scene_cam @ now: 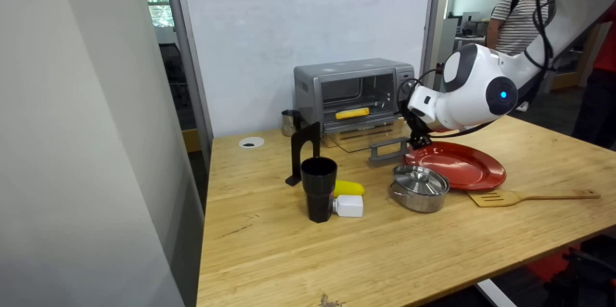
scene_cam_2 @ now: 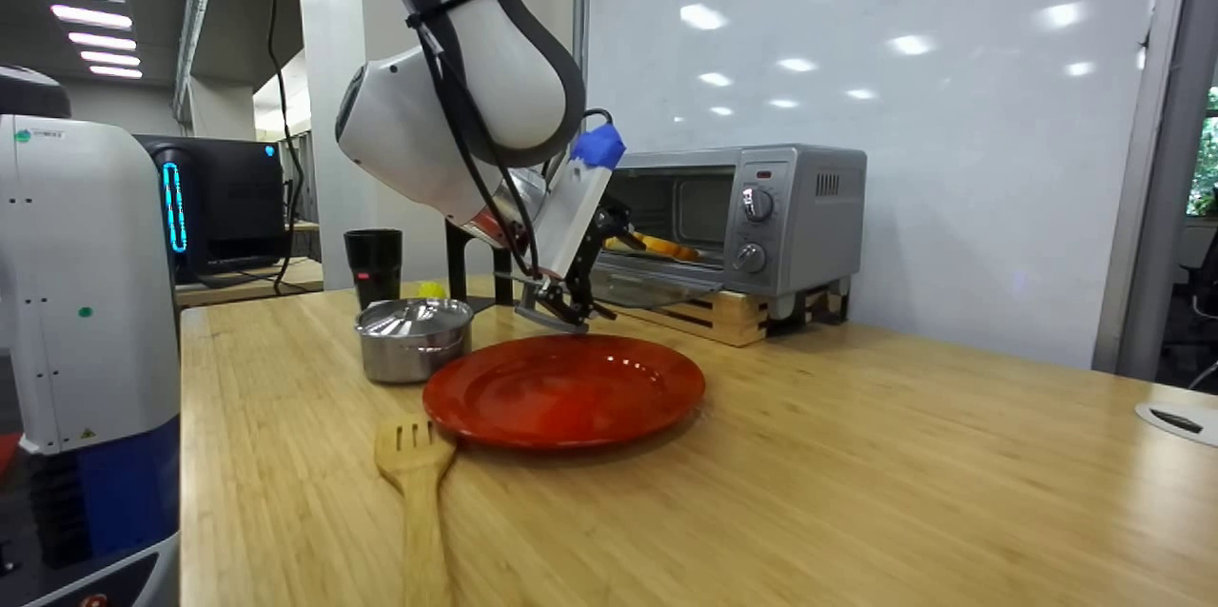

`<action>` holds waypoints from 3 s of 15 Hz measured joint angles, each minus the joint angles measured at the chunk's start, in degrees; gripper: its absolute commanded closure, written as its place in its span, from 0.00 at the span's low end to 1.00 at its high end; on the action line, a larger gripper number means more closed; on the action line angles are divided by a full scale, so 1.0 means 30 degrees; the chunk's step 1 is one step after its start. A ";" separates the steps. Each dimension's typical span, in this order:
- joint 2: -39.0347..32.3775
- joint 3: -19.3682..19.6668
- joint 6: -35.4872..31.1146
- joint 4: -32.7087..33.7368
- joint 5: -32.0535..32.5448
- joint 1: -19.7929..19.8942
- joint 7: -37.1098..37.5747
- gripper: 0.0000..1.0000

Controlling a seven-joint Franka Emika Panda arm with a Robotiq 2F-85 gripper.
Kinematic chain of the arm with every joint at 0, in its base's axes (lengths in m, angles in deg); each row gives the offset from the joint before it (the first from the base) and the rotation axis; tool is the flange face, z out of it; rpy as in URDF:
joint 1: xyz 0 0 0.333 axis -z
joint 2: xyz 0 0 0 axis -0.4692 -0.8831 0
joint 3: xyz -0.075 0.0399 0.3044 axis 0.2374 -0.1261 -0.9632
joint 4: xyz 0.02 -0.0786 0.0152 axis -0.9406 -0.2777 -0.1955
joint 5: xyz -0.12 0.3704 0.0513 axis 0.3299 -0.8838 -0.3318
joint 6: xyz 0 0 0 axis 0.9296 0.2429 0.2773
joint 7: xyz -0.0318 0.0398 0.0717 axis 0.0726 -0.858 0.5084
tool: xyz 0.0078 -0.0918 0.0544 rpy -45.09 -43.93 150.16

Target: Open the oven door, pick up the slice of bread from the red plate using the wooden spatula and put it in the oven, close the oven door

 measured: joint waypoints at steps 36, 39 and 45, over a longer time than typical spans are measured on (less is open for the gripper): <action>0.1333 0.2282 -0.0661 0.3934 -0.0017 -0.1309 0.0079 0.00; 0.0636 0.2008 -0.1817 0.5352 -0.0017 -0.0634 0.0026 0.00; -0.0909 0.0735 -0.3922 0.8385 -0.0017 0.1264 -0.0675 0.00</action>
